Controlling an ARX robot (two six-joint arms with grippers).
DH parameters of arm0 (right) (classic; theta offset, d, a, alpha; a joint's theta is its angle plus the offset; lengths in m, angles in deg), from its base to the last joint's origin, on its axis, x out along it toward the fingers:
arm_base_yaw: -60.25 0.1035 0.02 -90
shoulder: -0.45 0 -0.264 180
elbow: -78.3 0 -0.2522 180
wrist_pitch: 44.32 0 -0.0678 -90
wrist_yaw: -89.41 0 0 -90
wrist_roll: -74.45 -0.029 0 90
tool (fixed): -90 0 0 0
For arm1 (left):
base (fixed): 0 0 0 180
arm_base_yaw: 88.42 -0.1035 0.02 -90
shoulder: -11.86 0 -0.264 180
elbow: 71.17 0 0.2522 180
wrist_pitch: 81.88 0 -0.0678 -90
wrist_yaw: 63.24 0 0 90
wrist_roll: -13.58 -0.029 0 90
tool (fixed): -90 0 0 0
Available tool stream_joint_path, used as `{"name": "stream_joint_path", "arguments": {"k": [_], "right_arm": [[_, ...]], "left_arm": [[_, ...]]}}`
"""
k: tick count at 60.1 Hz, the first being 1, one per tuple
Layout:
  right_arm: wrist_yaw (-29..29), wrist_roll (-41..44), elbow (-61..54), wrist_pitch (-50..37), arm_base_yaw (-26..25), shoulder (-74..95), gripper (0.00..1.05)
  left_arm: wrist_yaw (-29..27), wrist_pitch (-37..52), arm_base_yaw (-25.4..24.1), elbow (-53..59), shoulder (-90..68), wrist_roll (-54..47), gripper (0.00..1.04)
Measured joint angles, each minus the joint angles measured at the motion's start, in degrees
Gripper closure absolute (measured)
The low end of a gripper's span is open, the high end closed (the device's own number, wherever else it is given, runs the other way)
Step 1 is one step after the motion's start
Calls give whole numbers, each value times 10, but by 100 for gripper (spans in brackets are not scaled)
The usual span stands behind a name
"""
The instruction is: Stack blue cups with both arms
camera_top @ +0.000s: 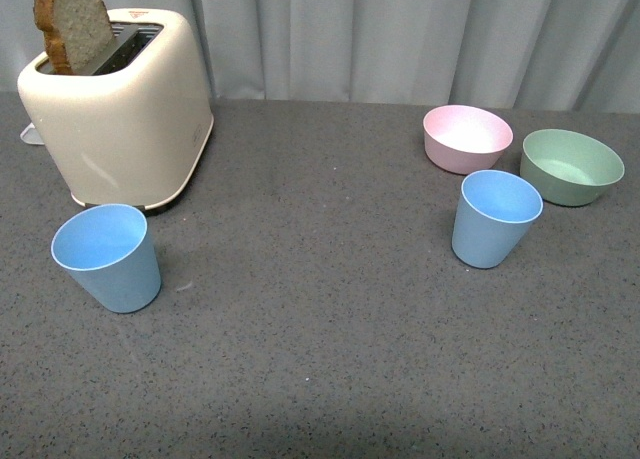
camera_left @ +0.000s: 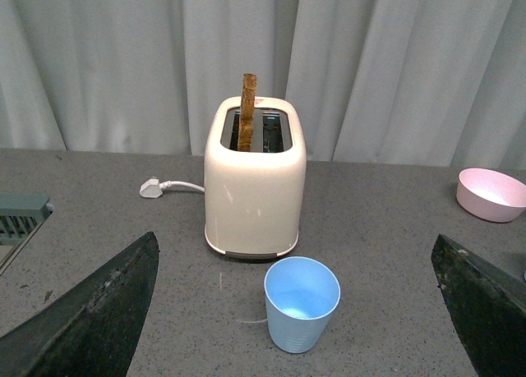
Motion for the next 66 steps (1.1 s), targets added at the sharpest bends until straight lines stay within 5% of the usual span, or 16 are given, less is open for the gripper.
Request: {"name": "stream_joint_path", "arguments": {"k": [66], "right_arm": [[0,0,0,0,0,0,10]], "left_arm": [[-10,-3,2,-1,-2,3,7]]}}
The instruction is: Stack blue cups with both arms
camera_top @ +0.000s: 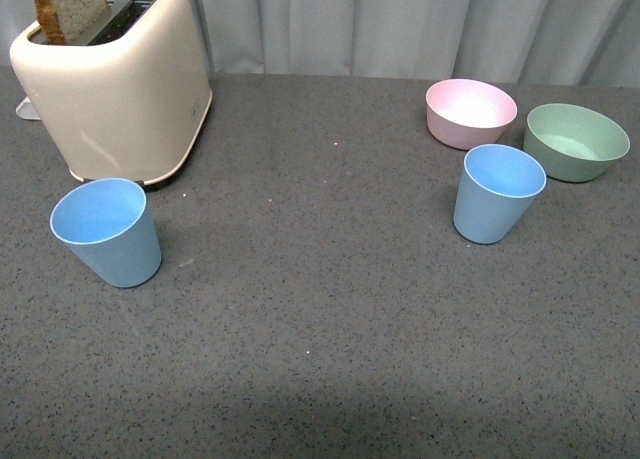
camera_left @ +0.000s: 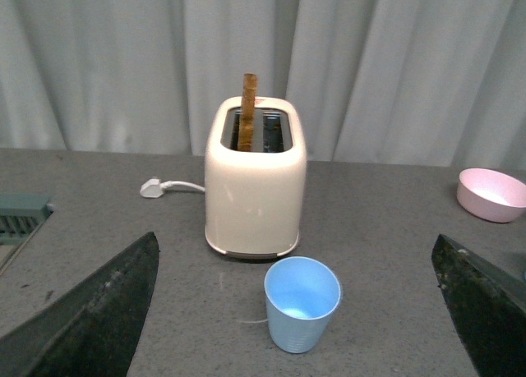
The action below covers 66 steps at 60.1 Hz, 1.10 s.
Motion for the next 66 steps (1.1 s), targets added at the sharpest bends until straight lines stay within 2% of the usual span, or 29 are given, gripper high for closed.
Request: {"name": "stream_joint_path", "arguments": {"k": [3,6,10,18,20,29,38,47,57,66], "right_arm": [[0,0,0,0,0,0,10],[0,0,0,0,0,0,10],[1,0,0,0,0,0,10],[1,0,0,0,0,0,10],[0,0,0,0,0,0,10],[0,0,0,0,0,0,10],[0,0,0,0,0,0,10],[0,0,0,0,0,0,10],[0,0,0,0,0,0,10],[0,0,0,0,0,0,10]], "left_arm": [[-119,-78,40,-28,-45,44,7],[-199,-116,59,-47,-103,79,7],[-214,-102,49,-59,-174,118,7],[-177,-11,14,-94,-310,144,7],[-153,18,6,-110,-363,150,7],[-90,83,0,-189,-583,156,7],[-50,72,7,-284,-767,161,7],[-50,34,11,-378,-897,178,7],[-26,-8,15,-434,-956,203,7],[-28,-48,20,-463,-998,210,7]]}}
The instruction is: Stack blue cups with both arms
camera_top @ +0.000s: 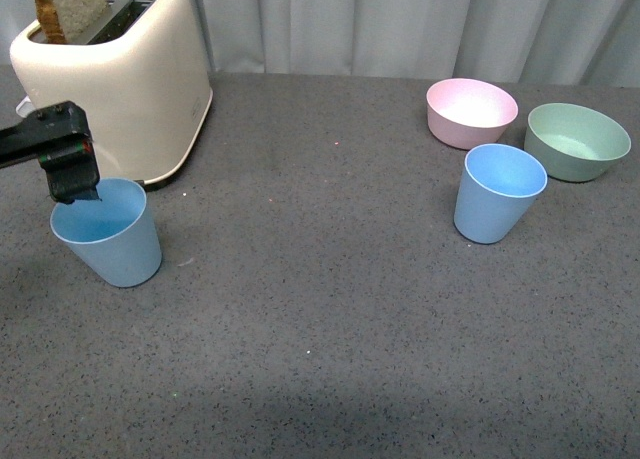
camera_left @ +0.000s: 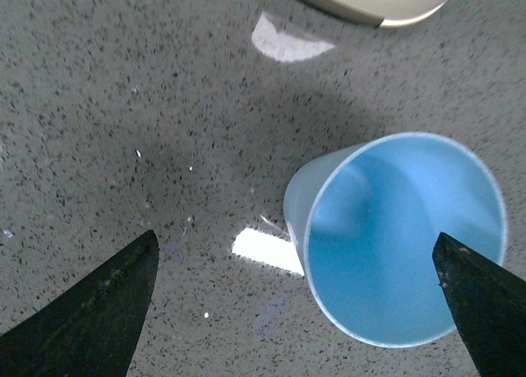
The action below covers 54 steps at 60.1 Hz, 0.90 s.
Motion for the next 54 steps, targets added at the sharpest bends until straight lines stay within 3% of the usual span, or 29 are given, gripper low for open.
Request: {"name": "stream_joint_path", "arguments": {"k": [10,29,42,54], "right_arm": [[0,0,0,0,0,0,10],[0,0,0,0,0,0,10],[0,0,0,0,0,0,10],[0,0,0,0,0,0,10]], "left_arm": [[0,-33,2,-31,-49,11,7],[8,-78,9,-64,-72,25,58],[11,-97,19,-72,-73,29,100],[4,-113,52,-78,-62,59,101]]}}
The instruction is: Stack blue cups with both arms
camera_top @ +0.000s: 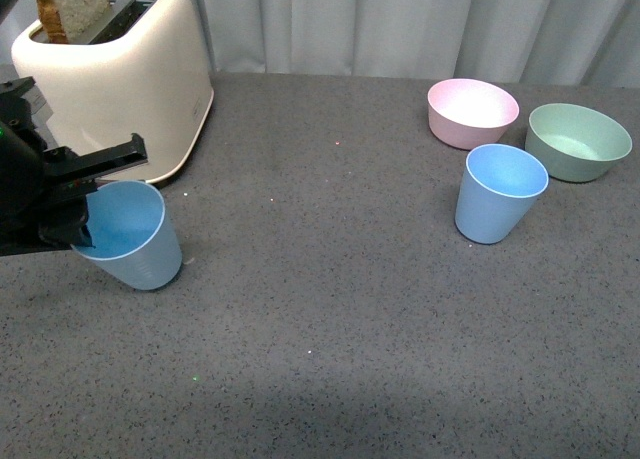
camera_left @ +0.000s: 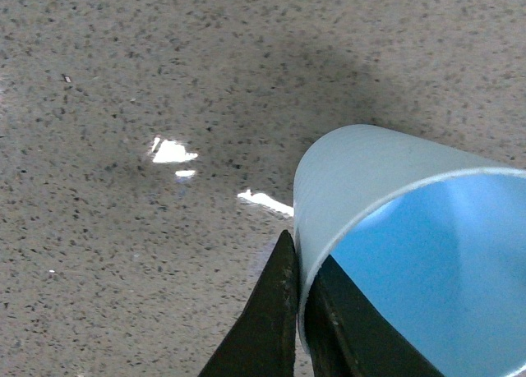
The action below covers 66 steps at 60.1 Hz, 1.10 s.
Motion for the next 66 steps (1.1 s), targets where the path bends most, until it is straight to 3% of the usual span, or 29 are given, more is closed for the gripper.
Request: {"name": "stream_joint_path", "arguments": {"k": [14,31,56,66], "right_arm": [[0,0,0,0,0,0,10],[0,0,0,0,0,0,10],[0,0,0,0,0,0,10],[0,0,0,0,0,0,10]], "left_arm": [[-13,-38,92,-88,-31,52,101],[-6,-89,170,-207,-122,105,101],[1,-141,189,-286,-170,131,101],[7,-146,189,-295,-175,140,75]]}}
